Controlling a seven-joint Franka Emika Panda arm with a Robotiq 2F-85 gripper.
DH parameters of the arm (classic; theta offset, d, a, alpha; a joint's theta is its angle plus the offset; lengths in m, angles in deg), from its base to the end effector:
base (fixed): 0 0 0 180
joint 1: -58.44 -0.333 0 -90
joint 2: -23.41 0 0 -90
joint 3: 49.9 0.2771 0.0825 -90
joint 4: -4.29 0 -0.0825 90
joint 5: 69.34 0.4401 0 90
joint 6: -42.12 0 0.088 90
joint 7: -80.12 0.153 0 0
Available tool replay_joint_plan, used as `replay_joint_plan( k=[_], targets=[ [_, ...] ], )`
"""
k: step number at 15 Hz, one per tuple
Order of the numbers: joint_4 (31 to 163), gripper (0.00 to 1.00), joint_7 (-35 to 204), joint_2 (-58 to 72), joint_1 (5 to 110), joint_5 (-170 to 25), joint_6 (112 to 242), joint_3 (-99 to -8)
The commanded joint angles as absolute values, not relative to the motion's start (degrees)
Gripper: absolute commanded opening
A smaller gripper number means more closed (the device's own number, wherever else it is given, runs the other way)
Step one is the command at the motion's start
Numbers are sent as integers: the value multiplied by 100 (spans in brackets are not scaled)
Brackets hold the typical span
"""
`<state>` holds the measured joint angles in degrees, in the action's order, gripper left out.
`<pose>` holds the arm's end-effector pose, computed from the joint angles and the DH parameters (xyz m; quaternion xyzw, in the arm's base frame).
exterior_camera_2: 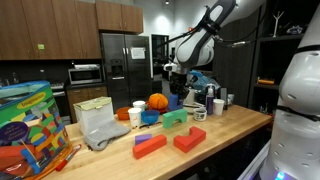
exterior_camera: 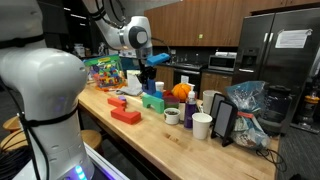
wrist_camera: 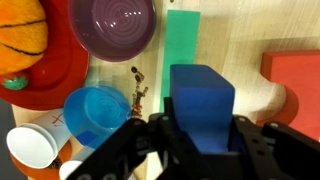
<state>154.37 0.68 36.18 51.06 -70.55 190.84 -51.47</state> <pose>0.4921 0.0510 0.2213 0.7264 0.6800 0.0776 0.0622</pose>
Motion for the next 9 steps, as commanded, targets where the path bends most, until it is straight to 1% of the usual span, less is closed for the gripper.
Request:
replay_joint_plan(
  k=[1, 9],
  targets=[
    [15238, 16, -52, 3511, 5118, -6954, 18918, -5232],
    [15030, 16, -291, 3152, 5173, -6863, 18914, -5313]
  ],
)
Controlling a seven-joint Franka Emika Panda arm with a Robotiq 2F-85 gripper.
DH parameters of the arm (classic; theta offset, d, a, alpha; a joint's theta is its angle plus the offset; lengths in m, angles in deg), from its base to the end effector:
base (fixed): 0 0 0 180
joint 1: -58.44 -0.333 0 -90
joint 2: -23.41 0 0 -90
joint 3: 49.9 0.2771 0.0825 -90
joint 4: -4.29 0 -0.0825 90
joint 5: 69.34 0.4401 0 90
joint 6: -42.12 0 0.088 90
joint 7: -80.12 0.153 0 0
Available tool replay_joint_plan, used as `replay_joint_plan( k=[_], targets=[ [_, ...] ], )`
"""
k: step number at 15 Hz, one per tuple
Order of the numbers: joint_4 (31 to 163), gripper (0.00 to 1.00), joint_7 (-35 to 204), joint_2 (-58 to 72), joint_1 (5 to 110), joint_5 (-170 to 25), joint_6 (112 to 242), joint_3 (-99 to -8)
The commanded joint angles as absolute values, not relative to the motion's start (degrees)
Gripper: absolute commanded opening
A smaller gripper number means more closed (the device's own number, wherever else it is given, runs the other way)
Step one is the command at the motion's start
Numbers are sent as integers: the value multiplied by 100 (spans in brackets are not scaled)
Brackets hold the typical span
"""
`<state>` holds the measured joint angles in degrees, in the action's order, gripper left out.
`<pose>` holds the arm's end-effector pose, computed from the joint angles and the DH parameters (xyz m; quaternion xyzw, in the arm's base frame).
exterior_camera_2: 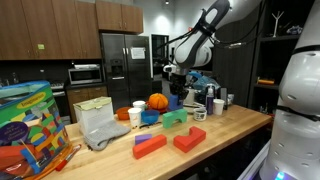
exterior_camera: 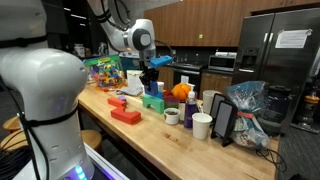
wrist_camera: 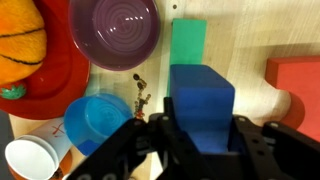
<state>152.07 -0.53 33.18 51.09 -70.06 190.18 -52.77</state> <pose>0.5017 0.0406 0.2128 0.7303 0.6775 0.0692 0.0536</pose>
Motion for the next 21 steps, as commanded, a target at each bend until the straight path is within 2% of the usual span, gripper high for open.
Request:
replay_joint_plan(
  k=[1, 13, 14, 16, 20, 21],
  targets=[
    [15014, 16, -311, 3116, 5183, -6848, 18913, -5312],
    [14900, 16, -606, 2796, 5342, -6660, 18923, -5248],
    [14900, 66, -611, 2783, 5354, -6667, 18939, -5244],
    [14905, 71, -607, 2784, 5374, -6669, 18943, -5238],
    [14921, 95, -574, 2824, 5380, -6691, 18942, -5222],
    [14925, 99, -562, 2833, 5380, -6695, 18939, -5213]
  ],
)
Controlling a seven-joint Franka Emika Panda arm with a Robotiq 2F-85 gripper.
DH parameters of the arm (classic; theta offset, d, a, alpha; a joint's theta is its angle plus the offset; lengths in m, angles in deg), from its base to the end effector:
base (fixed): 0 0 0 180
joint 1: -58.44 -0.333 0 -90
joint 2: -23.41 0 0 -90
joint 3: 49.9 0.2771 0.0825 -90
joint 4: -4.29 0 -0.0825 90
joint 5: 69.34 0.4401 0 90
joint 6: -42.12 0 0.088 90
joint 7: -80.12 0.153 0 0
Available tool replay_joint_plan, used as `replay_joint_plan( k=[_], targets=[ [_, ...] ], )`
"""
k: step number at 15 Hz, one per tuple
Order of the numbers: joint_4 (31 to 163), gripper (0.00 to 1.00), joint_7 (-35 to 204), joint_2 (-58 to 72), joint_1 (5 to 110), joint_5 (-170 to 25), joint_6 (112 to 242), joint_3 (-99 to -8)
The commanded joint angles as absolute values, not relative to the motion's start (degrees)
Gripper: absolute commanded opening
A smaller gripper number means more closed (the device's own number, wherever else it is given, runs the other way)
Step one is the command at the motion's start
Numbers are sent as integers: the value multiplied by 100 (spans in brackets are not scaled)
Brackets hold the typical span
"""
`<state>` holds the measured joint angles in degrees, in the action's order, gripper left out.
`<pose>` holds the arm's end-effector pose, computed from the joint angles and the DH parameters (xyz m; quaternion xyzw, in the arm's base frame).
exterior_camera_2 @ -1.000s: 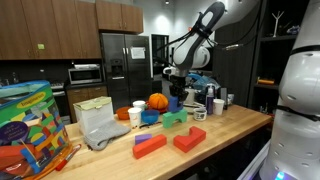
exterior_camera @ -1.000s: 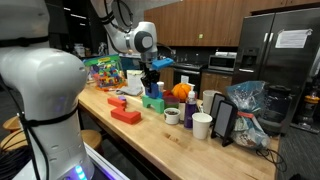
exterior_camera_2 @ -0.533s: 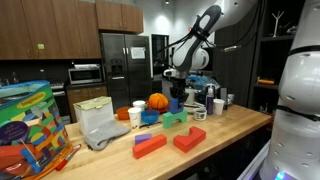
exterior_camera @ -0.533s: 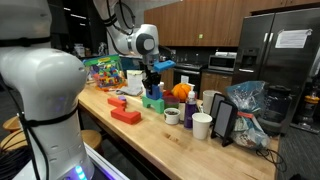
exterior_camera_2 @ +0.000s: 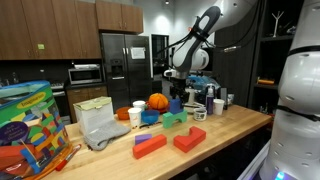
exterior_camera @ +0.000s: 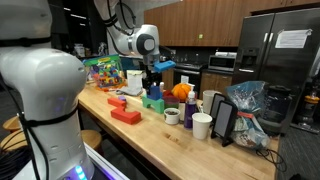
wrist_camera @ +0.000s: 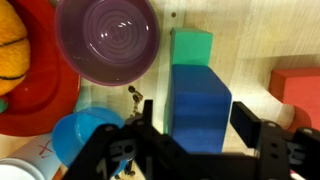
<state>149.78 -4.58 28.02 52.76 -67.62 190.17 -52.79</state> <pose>0.5074 0.0256 0.1856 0.7294 0.6812 0.0542 0.0328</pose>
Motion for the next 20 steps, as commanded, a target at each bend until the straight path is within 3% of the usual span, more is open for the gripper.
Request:
replay_joint_plan(
  k=[1, 20],
  targets=[
    [14933, 100, -547, 2859, 5375, -6696, 18934, -5201],
    [15911, 100, 144, 3673, 4833, -7542, 19475, -4398]
  ],
)
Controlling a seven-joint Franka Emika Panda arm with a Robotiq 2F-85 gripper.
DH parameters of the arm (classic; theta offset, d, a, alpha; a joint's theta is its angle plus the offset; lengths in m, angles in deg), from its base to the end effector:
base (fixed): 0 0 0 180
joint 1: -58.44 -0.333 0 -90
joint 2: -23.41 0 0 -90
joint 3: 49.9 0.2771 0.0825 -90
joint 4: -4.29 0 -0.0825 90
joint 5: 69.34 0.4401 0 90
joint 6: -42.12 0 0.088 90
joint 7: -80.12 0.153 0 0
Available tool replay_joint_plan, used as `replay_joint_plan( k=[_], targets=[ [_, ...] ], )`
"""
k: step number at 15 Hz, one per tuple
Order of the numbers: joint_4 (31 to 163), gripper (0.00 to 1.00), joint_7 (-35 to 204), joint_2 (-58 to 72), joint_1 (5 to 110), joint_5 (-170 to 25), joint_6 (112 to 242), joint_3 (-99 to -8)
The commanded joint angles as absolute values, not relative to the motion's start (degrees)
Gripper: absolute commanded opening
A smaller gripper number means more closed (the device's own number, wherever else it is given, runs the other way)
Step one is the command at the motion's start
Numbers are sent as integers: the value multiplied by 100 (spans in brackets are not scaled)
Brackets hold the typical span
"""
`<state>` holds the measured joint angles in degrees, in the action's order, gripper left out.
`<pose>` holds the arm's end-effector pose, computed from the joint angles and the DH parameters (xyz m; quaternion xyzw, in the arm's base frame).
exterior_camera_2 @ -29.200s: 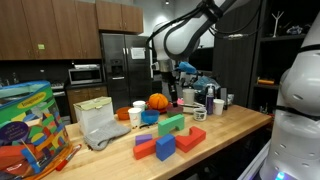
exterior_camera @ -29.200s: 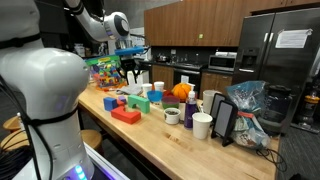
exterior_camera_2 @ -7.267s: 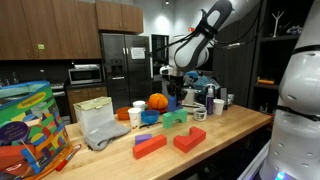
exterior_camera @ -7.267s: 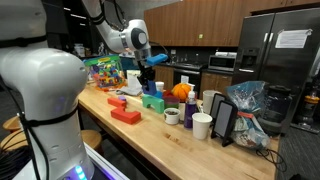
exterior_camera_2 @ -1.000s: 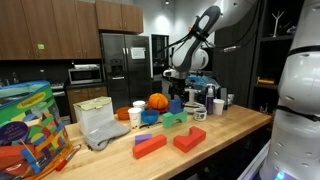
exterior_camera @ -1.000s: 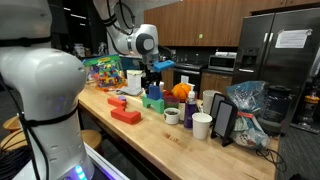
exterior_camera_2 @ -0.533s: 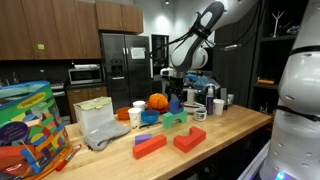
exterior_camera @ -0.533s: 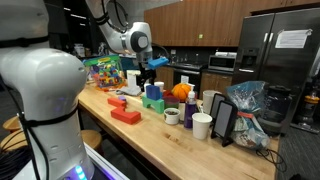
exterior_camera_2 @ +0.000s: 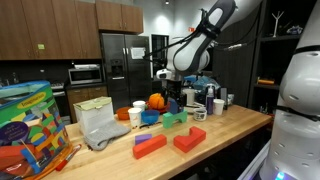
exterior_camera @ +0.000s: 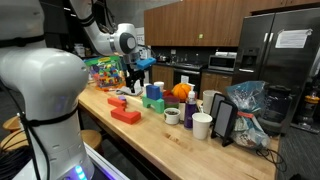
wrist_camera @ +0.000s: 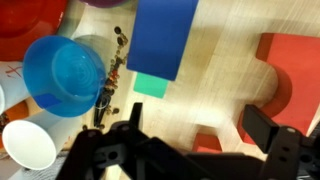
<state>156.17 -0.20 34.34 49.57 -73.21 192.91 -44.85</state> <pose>0.4691 0.1132 0.1949 0.6570 0.7485 0.0563 0.0695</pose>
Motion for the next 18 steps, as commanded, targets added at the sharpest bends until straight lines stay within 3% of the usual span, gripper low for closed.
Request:
replay_joint_plan(
  k=[1, 18],
  targets=[
    [15981, 100, 189, 3661, 4785, -7611, 19535, -4345],
    [16309, 100, 1618, 3224, 4297, -8533, 20287, -3566]
  ],
)
